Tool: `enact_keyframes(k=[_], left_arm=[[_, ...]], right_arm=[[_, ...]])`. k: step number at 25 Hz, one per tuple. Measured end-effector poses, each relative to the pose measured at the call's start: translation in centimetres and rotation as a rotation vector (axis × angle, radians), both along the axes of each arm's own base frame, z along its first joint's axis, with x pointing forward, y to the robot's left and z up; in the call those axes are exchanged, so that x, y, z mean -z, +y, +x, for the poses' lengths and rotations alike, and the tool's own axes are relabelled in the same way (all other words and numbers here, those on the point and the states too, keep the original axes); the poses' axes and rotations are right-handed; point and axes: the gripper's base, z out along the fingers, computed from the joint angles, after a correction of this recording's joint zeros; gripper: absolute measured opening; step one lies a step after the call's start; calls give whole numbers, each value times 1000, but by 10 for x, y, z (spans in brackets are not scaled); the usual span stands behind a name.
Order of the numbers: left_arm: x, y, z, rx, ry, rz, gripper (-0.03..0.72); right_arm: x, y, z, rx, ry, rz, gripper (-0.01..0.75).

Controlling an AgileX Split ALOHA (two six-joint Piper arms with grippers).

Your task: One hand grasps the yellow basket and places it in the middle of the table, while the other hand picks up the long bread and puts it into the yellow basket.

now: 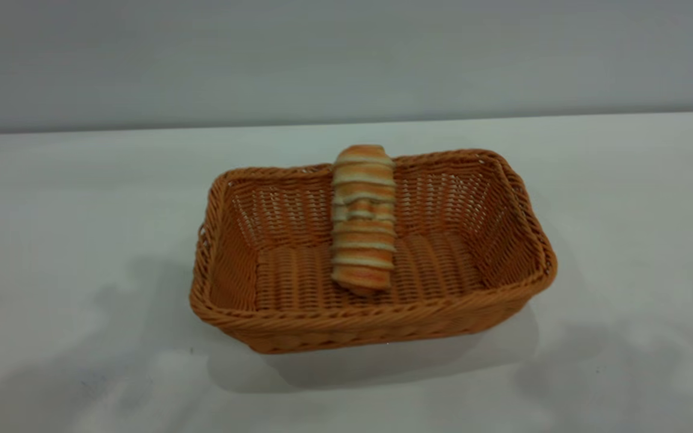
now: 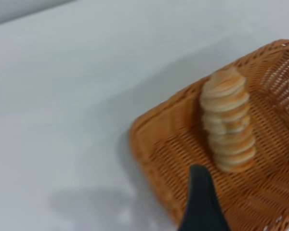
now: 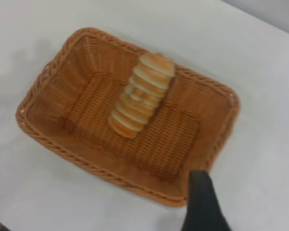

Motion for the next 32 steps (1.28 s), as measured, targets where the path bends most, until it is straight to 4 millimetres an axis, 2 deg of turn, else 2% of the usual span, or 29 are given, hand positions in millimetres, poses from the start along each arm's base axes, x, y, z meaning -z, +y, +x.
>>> enact_keyframes(k=[5, 8, 13, 19, 22, 27, 32], left_arm=[[-44, 32, -42, -20, -72, 59, 544], [-62, 42, -68, -12, -91, 94, 544], [-80, 49, -105, 7, -107, 96, 544], [-92, 55, -142, -6, -82, 75, 544], [-96, 58, -157, -16, -83, 68, 544], [-96, 63, -184, -2, -59, 77, 544], [-71, 69, -214, -18, -43, 68, 544]], right_arm=[[-21, -16, -31, 48, -38, 14, 536], [-31, -24, -51, 43, -48, 16, 536], [-42, -38, -89, 31, -54, 14, 536], [-50, -56, -134, 34, -72, 36, 536], [-40, -62, -149, 47, -65, 52, 536], [3, -69, -167, 65, 2, 43, 536], [38, -78, -190, 72, 3, 50, 536]])
